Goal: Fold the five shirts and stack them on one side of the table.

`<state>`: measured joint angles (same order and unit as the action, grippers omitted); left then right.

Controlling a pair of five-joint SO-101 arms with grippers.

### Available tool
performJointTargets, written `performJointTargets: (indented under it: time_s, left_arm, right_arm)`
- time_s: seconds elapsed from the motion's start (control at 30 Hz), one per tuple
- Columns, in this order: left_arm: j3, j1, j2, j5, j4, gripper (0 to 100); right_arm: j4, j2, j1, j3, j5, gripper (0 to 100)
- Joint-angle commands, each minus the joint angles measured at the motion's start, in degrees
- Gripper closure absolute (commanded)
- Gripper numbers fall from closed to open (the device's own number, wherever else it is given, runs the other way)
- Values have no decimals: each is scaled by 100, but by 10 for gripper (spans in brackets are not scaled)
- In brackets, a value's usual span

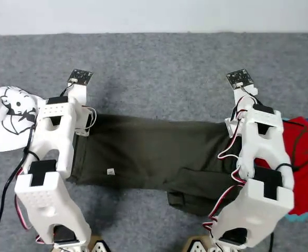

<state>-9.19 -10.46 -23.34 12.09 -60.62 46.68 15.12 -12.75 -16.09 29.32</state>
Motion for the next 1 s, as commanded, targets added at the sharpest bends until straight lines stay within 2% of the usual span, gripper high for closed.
performJointTargets:
  time_s: [0.0,0.13,0.23,0.4,0.53,0.67,0.83,0.97]
  left_arm:
    - [567,-44,448,-70,-431,932]
    - [1165,-44,1152,-70,-1222,941]
    - [1288,-35,1565,-70,-1451,941]
    - [1270,273,1547,-70,-1187,941]
    - [1279,774,1073,-70,-765,941]
    - [1288,1029,369,-202,-475,941]
    - [1349,791,-308,-185,-466,942]
    - [1622,440,-299,-229,-651,942]
  right_arm:
    - [655,-303,-145,387,-264,785]
    - [1209,-708,-136,501,-360,785]
    - [1367,-857,-57,475,-369,785]
    - [1367,-901,374,404,-378,786]
    - [1323,-892,752,422,-510,786]
    - [1349,-892,778,431,-651,786]
    - [1420,-919,391,440,-571,786]
    - [2123,-1226,215,651,-431,786]
